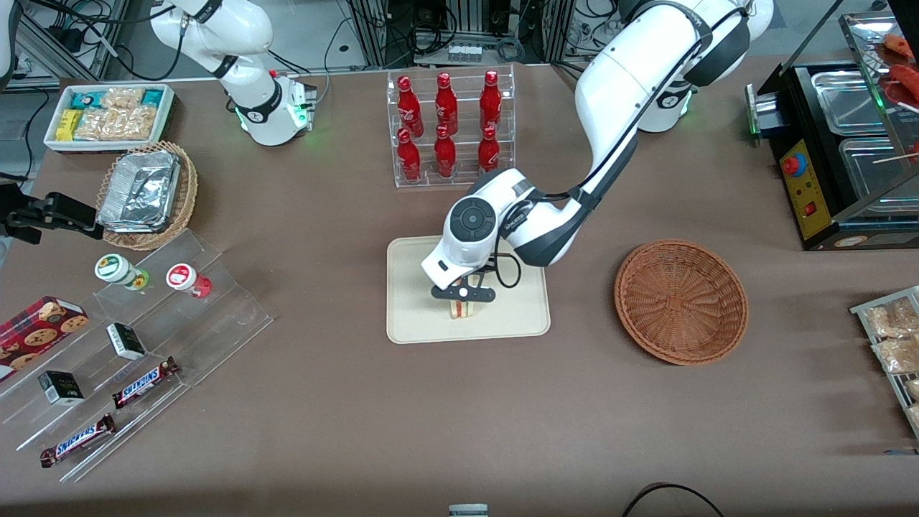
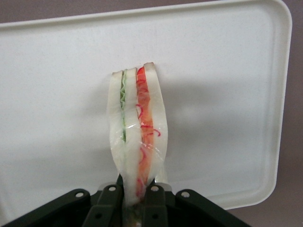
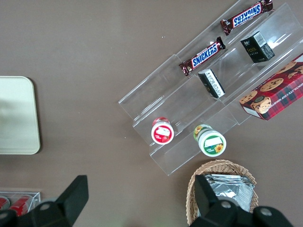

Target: Place sandwich from basket to tray

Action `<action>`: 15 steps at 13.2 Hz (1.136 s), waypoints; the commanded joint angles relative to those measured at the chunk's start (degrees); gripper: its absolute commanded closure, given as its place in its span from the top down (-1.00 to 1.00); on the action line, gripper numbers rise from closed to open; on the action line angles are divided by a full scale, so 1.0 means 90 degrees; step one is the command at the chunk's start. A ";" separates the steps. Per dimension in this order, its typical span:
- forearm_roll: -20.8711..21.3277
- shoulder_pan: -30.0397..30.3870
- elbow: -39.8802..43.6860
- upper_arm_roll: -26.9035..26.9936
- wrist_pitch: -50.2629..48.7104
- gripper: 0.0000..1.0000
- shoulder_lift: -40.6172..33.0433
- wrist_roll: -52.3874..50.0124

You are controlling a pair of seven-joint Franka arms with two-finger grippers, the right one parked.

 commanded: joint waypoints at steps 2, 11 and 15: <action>0.0152 -0.0108 0.0126 0.0057 -0.0114 0.83 0.0061 -0.0186; 0.0065 0.0155 0.0175 0.0418 -0.1801 0.99 -0.1361 -0.0264; 0.0016 0.0886 0.0136 0.0408 -0.2679 0.99 -0.2339 -0.0225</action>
